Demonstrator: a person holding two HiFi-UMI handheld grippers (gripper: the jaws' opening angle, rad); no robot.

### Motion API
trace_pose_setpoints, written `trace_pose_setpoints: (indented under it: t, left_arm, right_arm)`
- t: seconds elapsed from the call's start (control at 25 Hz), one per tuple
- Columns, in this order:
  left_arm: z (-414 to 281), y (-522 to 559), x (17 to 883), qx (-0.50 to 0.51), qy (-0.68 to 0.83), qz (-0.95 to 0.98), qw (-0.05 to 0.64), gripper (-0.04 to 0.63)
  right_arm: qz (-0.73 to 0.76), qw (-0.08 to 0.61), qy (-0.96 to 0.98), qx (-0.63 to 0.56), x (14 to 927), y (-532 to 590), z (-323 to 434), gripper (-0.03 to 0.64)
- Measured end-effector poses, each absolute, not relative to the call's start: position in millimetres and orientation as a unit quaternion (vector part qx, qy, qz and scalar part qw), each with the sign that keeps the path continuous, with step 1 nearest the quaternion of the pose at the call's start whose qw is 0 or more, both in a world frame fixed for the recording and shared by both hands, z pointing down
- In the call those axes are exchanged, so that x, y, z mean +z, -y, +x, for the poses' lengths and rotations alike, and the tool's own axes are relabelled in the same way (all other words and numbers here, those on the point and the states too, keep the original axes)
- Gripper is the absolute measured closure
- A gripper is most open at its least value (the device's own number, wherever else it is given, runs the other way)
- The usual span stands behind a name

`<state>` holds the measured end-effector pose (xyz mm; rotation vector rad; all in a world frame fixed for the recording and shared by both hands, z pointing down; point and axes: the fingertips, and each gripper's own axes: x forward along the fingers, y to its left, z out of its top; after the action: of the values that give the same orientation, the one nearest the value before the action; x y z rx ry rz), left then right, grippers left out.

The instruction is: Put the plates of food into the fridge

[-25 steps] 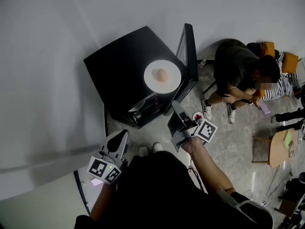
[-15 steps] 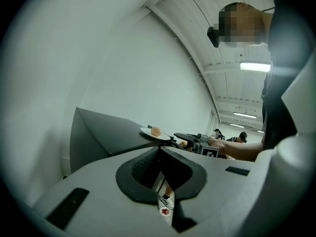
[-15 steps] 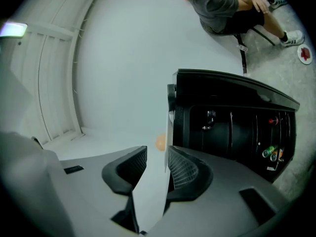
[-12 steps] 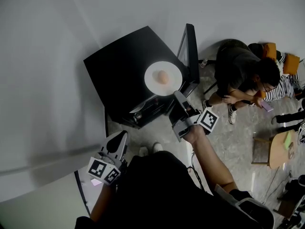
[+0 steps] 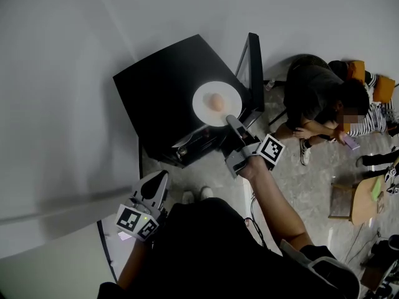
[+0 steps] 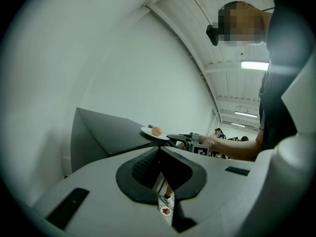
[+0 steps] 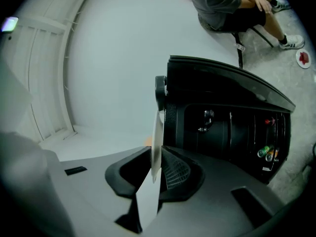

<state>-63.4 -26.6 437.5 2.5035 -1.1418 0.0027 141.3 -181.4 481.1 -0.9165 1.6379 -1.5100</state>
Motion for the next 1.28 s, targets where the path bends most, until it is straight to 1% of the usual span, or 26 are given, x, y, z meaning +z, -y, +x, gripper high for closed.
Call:
trace_pose_setpoints:
  t: [0.08, 0.32, 0.56, 0.72, 1.0, 1.12, 1.28]
  left_arm:
    - [-64, 31, 437, -0.001, 0.407, 0.894, 0.188, 0.572]
    - [-71, 21, 435, -0.01, 0.406, 0.896, 0.179, 0.572]
    - [-67, 21, 440, -0.009, 0.392, 0.902, 0.183, 0.572]
    - [-65, 16, 440, -0.011, 0.383, 0.904, 0.189, 0.572]
    - [-59, -20, 434, -0.011, 0.371, 0.91, 0.186, 0.572]
    - [-61, -11, 439, -0.006, 0.364, 0.911, 0.192, 0.572]
    - [-59, 0, 445, -0.011, 0.356, 0.913, 0.199, 0.572]
  right_arm:
    - [-0.351, 0.362, -0.634, -0.586, 482, 188, 142, 0.555]
    - [-0.343, 0.339, -0.646, -0.592, 480, 176, 136, 0.572]
    - [-0.332, 0.325, -0.652, -0.599, 485, 157, 136, 0.575]
    - [-0.321, 0.331, -0.652, -0.602, 479, 139, 137, 0.575]
    - [-0.323, 0.335, -0.655, -0.596, 470, 72, 160, 0.575]
    - [-0.327, 0.331, -0.652, -0.599, 476, 71, 162, 0.575]
    - [-0.323, 0.342, -0.634, -0.614, 493, 71, 167, 0.575]
